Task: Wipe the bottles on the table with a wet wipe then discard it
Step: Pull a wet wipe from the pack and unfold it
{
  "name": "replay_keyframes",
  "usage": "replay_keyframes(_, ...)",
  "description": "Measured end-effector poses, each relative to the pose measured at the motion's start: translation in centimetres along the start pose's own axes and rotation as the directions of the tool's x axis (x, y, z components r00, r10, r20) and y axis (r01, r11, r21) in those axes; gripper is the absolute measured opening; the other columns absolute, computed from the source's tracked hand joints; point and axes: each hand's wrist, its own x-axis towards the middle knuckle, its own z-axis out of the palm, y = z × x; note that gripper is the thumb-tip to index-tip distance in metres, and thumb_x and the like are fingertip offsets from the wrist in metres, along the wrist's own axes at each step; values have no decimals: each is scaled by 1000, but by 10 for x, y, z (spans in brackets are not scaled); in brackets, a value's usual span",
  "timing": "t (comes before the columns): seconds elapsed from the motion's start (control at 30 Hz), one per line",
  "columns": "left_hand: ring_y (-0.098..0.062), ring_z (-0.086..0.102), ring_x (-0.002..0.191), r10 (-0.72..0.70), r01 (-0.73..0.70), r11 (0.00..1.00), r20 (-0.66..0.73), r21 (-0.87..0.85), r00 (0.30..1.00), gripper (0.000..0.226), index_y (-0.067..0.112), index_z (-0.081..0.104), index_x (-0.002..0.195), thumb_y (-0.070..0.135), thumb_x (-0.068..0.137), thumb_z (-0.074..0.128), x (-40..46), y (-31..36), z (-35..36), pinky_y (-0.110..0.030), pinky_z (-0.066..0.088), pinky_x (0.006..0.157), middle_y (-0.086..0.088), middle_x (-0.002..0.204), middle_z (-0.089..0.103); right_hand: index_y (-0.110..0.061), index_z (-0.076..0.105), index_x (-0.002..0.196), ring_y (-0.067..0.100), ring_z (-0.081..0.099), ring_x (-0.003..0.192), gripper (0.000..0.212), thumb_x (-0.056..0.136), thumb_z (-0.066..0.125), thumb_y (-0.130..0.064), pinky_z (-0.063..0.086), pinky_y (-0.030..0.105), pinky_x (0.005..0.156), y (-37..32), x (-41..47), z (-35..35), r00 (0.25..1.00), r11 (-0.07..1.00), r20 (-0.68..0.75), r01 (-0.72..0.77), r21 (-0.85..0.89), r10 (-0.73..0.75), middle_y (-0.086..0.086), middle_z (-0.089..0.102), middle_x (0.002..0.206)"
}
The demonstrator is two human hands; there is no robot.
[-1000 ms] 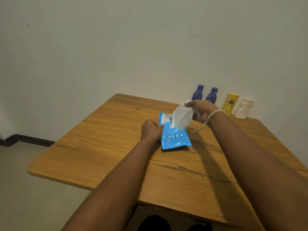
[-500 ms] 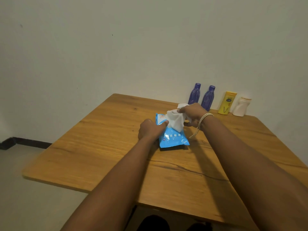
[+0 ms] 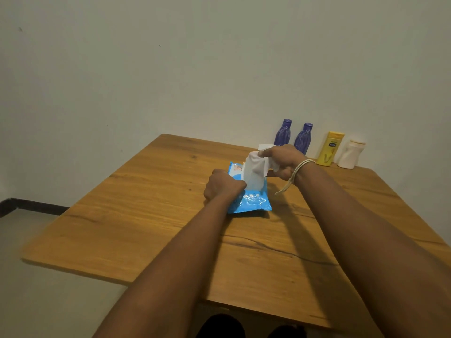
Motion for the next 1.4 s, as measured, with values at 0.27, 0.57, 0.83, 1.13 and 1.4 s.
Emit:
replay_keyframes(0.27, -27, 65, 110, -5, 5, 999, -15, -35, 1000, 75, 13, 45, 129, 43, 71, 83, 3, -2, -1, -37, 57, 85, -7, 126, 61, -7, 50, 113, 25, 63, 79, 31, 89, 68, 0, 53, 29, 38, 0, 3, 1, 997, 993, -42, 61, -100, -65, 11, 59, 96)
replay_keyframes(0.57, -26, 63, 114, 6, -6, 1000, -10, 0, 1000, 84, 15, 41, 134, 43, 70, 88, 4, 3, 3, -37, 55, 83, -7, 130, 59, -5, 50, 113, 26, 64, 78, 30, 89, 67, 2, 53, 28, 37, -1, 3, 3, 996, 989, -22, 84, -125, -88, 10, 59, 94)
replay_keyframes(0.83, -29, 65, 112, 21, -16, 998, -70, 66, 997, 71, 15, 44, 129, 29, 72, 85, 5, 0, 8, -38, 50, 78, -7, 125, 62, -8, 48, 120, 25, 62, 84, 38, 88, 67, 1, 55, 31, 49, -11, 3, -12, 990, 988, -76, 111, -111, -119, 15, 57, 113)
replay_keyframes(1.13, -29, 64, 112, 58, -50, 995, -79, 92, 995, 77, 14, 41, 131, 35, 71, 84, 13, 0, 5, -39, 54, 83, -8, 126, 60, -2, 49, 126, 30, 64, 91, 44, 86, 67, 2, 58, 38, 61, -37, -4, -35, 973, 987, -164, 163, -3, -161, 19, 59, 120)
replay_keyframes(1.4, -30, 63, 113, 223, -182, 947, -134, 263, 966, 54, 11, 49, 126, 42, 84, 66, 24, 7, -8, -35, 43, 78, -10, 124, 61, -4, 51, 121, 25, 63, 82, 37, 87, 61, 7, 55, 36, 58, -37, -6, -51, 967, 976, -173, 203, 77, -187, 15, 59, 109)
